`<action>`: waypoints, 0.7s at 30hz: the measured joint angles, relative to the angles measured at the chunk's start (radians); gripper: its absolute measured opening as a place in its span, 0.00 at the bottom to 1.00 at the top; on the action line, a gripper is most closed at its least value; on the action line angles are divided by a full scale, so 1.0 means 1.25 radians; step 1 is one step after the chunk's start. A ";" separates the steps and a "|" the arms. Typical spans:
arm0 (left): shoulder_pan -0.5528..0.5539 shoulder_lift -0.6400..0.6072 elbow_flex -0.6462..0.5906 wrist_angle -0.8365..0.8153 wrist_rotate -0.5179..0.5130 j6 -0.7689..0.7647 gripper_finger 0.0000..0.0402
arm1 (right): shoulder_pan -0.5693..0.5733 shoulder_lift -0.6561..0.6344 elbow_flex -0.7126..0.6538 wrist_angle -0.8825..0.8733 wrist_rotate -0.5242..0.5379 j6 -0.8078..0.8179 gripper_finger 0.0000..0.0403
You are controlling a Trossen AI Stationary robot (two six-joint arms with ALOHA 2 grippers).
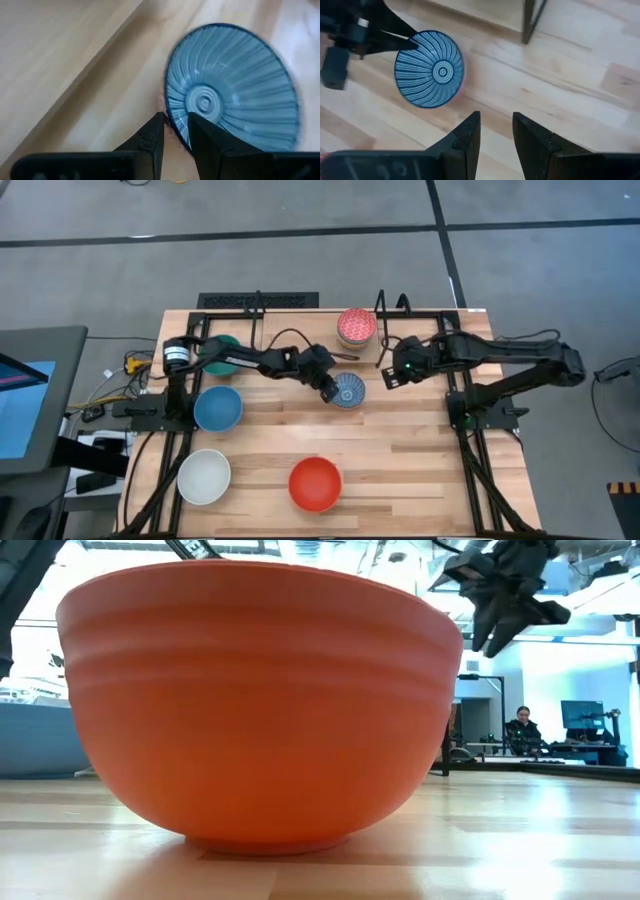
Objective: Place and stack bowls onto a shelf
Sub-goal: Stack the dark blue patterned bowl on top of the red patterned bowl on the shelf
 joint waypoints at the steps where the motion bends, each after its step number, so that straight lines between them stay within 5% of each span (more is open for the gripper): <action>1: -0.004 0.006 0.002 -0.015 -0.012 -0.005 0.18 | 0.002 -0.007 0.000 -0.011 0.007 0.000 0.35; 12: -0.027 0.004 0.014 -0.110 -0.051 0.015 0.02 | 0.013 -0.024 0.000 -0.017 0.022 -0.018 0.35; 21: -0.034 -0.024 0.048 -0.177 -0.066 -0.008 0.00 | 0.093 -0.002 0.000 0.047 0.047 -0.016 0.35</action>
